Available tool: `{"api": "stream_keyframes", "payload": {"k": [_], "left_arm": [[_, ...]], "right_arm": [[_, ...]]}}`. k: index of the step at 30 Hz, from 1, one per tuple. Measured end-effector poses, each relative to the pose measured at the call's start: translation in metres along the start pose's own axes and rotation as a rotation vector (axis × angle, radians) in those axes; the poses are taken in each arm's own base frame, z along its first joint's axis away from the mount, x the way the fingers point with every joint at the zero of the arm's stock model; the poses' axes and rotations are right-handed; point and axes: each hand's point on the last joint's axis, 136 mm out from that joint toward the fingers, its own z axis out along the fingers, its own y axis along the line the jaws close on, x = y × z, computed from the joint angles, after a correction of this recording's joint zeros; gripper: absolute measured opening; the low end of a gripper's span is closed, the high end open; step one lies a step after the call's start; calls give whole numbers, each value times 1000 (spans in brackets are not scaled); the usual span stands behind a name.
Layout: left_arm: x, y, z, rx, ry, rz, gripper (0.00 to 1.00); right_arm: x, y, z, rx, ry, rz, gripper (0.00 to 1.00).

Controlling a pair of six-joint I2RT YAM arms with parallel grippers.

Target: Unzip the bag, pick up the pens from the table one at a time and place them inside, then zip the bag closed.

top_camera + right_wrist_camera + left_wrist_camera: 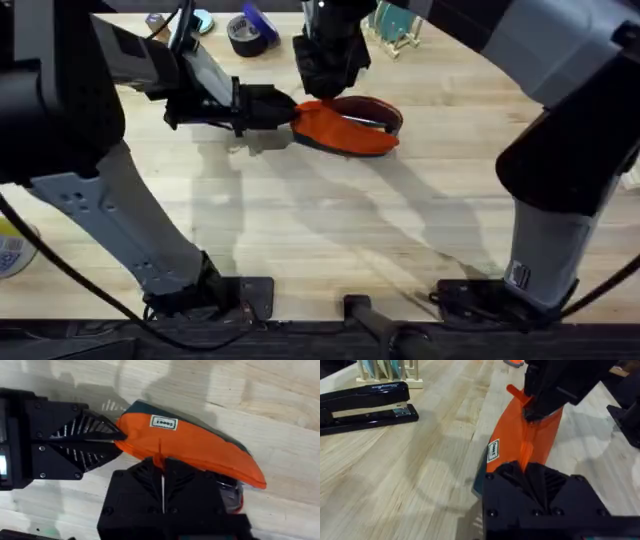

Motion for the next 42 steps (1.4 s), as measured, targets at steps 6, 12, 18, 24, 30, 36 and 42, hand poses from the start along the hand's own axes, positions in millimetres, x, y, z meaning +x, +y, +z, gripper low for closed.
{"api": "stream_keyframes", "payload": {"k": [6, 12, 18, 24, 30, 36, 42], "left_arm": [[0, 0, 0, 0, 0, 0, 42], [0, 0, 0, 0, 0, 0, 42], [0, -1, 1, 5, 0, -3, 42], [0, -2, 3, 9, 1, -2, 42], [0, -2, 3, 9, 1, -7, 42], [0, -2, 3, 9, 4, -11, 42], [0, -2, 3, 9, 5, -11, 42]], "right_arm": [[-1, -4, 2, -3, -1, 22, 33], [4, -13, -2, -34, -25, 46, 33], [12, -26, -6, -93, -56, 79, 33], [27, -52, -11, -130, -47, 100, 33], [29, -61, -12, -157, -44, 87, 33], [34, -72, -3, -168, -19, 92, 32], [42, -88, -7, -179, -36, 112, 33]]}}
